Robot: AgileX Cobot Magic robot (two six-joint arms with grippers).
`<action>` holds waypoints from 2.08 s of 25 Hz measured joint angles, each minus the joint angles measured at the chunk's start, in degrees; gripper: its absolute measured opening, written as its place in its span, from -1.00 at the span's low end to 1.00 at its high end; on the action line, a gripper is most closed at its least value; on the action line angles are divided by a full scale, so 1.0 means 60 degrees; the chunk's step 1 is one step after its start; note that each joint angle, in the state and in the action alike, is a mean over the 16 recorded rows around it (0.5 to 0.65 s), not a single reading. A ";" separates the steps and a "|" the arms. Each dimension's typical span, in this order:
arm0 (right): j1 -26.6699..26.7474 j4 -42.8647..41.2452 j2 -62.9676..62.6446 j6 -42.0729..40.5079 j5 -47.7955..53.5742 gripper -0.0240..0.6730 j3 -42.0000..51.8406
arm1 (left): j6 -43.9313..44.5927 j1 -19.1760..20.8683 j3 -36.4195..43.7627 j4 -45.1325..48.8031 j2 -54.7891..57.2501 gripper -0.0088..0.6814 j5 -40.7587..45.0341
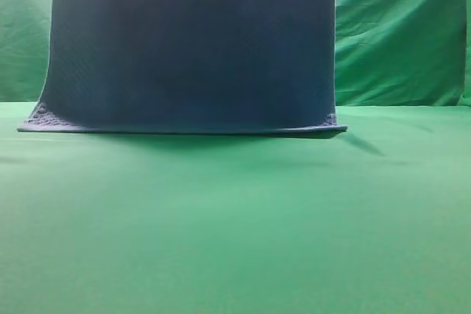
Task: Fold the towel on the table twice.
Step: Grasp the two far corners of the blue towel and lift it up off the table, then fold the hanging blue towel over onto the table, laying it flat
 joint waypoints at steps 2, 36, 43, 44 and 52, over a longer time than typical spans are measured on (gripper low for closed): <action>0.0000 -0.0052 -0.0050 0.0032 0.0367 -0.93 -0.0020 | -0.0137 0.0000 0.0310 0.0014 -0.0130 -0.97 -0.0002; 0.2768 -0.0313 -0.8194 0.2610 -0.1305 -0.93 1.3756 | 0.0718 0.0000 1.3589 -0.3628 -0.9347 -0.97 -0.1394; 0.3319 -0.0775 -0.8779 0.3581 -0.1614 -0.93 1.4715 | 0.0744 0.0000 1.4819 -0.4078 -1.0177 -0.97 -0.1641; 0.3352 -0.0913 -0.8797 0.3722 -0.1658 -0.93 1.4738 | 0.0744 0.0000 1.4896 -0.4118 -1.0161 -0.97 -0.1755; 0.3207 -0.2220 -0.8022 0.4570 -0.1990 -0.93 1.4091 | 0.0744 0.0000 1.4389 -0.4082 -0.8539 -0.97 -0.2917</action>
